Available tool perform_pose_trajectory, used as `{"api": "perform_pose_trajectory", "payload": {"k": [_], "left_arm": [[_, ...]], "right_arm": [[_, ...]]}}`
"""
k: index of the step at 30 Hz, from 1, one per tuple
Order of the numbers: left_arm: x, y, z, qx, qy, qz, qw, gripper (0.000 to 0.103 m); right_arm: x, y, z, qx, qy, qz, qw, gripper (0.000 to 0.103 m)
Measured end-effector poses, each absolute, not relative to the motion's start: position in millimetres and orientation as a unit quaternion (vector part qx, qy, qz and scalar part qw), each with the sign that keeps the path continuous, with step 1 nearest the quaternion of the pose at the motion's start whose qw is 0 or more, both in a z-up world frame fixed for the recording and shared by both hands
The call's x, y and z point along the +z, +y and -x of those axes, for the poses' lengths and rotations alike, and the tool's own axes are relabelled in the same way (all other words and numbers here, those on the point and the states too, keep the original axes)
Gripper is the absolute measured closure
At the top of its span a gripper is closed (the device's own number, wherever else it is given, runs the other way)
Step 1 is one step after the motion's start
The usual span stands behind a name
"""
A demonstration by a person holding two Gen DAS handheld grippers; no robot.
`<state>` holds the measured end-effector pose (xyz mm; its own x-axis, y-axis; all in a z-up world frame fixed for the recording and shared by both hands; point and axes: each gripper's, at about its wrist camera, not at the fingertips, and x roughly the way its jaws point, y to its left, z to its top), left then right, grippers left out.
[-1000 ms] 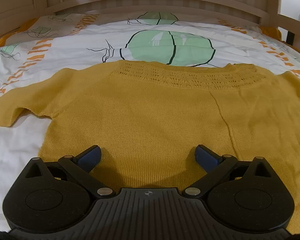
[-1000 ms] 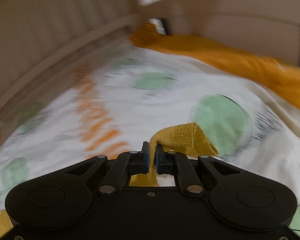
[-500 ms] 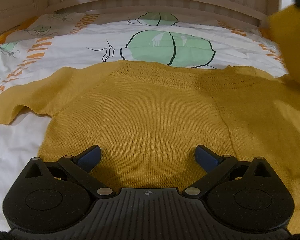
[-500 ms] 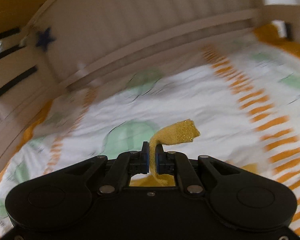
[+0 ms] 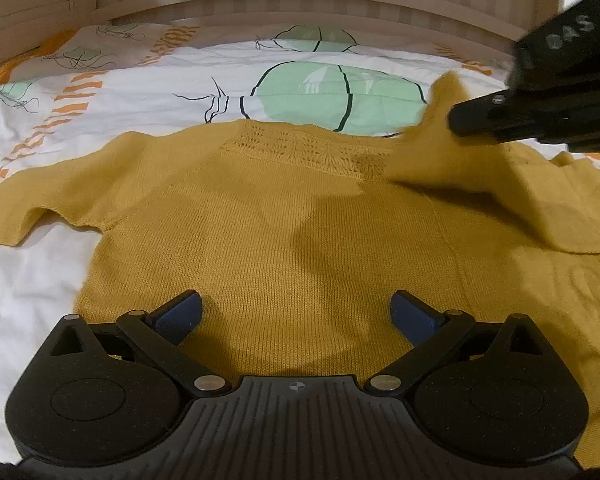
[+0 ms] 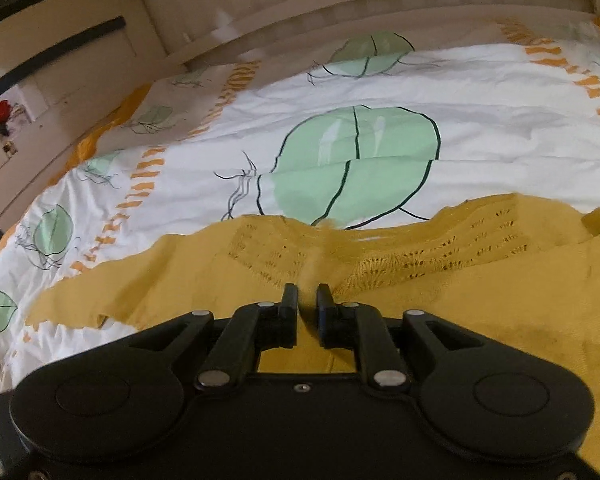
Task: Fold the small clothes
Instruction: 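Lay the held sleeve across the sweater body and open the right tool, then grasp the other sleeve cuff with the left tool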
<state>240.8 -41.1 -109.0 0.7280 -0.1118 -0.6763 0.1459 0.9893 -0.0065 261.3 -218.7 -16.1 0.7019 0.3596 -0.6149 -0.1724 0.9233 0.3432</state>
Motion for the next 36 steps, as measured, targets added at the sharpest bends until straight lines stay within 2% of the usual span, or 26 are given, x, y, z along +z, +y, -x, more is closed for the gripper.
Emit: {"api": "perform_pose_trajectory", "payload": {"k": [1,2,4,10,16,24,28,29,30,32,36], "left_arm": [[-108.9,-41.2,-241.0,-0.069,0.363,-0.024,0.929,0.001],[-108.9,-41.2,-241.0,-0.069,0.363,-0.024,0.929,0.001],[-108.8,-41.4,-241.3,-0.069,0.364,-0.025,0.929,0.001],[-106.7,-41.5,-243.7,-0.071,0.371,-0.027,0.925,0.001],[-100.5,-38.4,-249.8,-0.087,0.395,-0.027,0.914,0.002],[-75.7,-31.8,-260.4,-0.119,0.418,0.014,0.901,0.003],[-71.7,-39.9,-279.3,-0.121,0.432,0.043,0.892,0.003],[-72.4,-43.1,-284.0,-0.12,0.436,0.048,0.891,0.006],[-73.3,-45.6,-287.7,-0.121,0.44,0.052,0.889,0.014],[-77.7,-50.4,-296.9,-0.119,0.451,0.052,0.883,0.015],[-84.4,-53.8,-307.6,-0.108,0.462,0.056,0.879,0.025]], "right_arm": [[-15.0,-221.7,-257.4,0.145,0.352,-0.133,0.915,0.079],[-13.2,-227.4,-252.4,0.142,0.346,-0.134,0.918,0.067],[-12.3,-231.6,-246.9,0.132,0.333,-0.131,0.924,0.053],[-16.2,-256.3,-218.1,0.084,0.319,-0.076,0.941,0.053],[-27.5,-268.9,-199.9,0.058,0.312,-0.036,0.947,0.04],[-34.8,-292.6,-195.5,0.04,0.306,-0.094,0.947,0.027],[-36.0,-305.5,-198.0,0.023,0.303,-0.119,0.945,0.026],[-35.8,-307.8,-198.5,0.019,0.301,-0.121,0.946,0.025],[-36.4,-309.7,-198.5,0.015,0.301,-0.124,0.946,0.025],[-37.7,-313.8,-198.6,0.012,0.302,-0.133,0.944,0.025],[-39.6,-321.8,-198.0,0.006,0.304,-0.155,0.94,0.025]]}}
